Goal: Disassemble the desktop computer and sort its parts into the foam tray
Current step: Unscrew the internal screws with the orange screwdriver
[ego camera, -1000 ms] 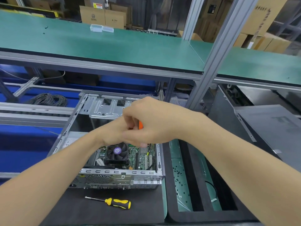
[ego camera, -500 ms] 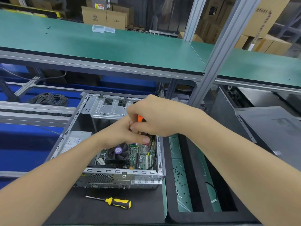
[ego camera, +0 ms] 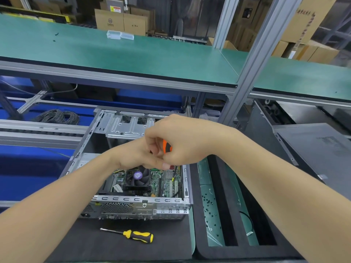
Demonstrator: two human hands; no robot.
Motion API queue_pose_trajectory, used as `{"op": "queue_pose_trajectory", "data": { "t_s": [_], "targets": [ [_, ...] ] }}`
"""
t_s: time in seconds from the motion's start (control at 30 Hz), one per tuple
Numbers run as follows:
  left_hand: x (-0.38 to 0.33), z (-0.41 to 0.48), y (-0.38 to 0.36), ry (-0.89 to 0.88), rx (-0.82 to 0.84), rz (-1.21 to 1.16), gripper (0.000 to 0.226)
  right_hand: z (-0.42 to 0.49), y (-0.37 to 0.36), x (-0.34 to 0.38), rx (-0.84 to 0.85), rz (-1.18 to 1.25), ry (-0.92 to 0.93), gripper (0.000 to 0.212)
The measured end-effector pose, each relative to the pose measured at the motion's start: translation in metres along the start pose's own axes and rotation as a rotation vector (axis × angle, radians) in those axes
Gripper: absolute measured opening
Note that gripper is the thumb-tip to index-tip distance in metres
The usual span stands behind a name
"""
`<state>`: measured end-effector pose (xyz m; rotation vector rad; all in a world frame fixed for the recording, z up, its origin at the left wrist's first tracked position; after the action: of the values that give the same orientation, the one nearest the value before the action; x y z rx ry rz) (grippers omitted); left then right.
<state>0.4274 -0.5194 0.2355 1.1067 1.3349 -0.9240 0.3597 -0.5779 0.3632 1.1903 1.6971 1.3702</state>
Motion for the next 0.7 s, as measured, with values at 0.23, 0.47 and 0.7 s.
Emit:
{"op": "queue_pose_trajectory", "data": {
  "t_s": [0.23,0.47,0.7],
  "targets": [
    [-0.01,0.004,-0.004,-0.066,-0.2,0.092,0.04,0.003,0.007,-0.006,-0.287,-0.18,-0.359,0.059],
    [0.004,-0.001,0.002,-0.036,-0.228,0.078,0.052,0.012,0.002,-0.01,-0.144,-0.119,-0.223,0.024],
    [-0.003,-0.008,0.003,-0.103,0.055,-0.12,0.027,-0.002,0.012,-0.011,-0.018,-0.081,-0.071,0.018]
  ]
}}
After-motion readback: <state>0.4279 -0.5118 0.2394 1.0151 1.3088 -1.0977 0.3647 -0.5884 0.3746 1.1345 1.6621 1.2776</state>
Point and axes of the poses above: each hand's wrist, its own z-axis towards the middle knuckle, its own y-axis out of the back of the hand, x = y × z, the point moved 6 cm from there along z, towards the middle knuckle, and after that the axes turned 6 degrees about -z, right-handed, at the moved point
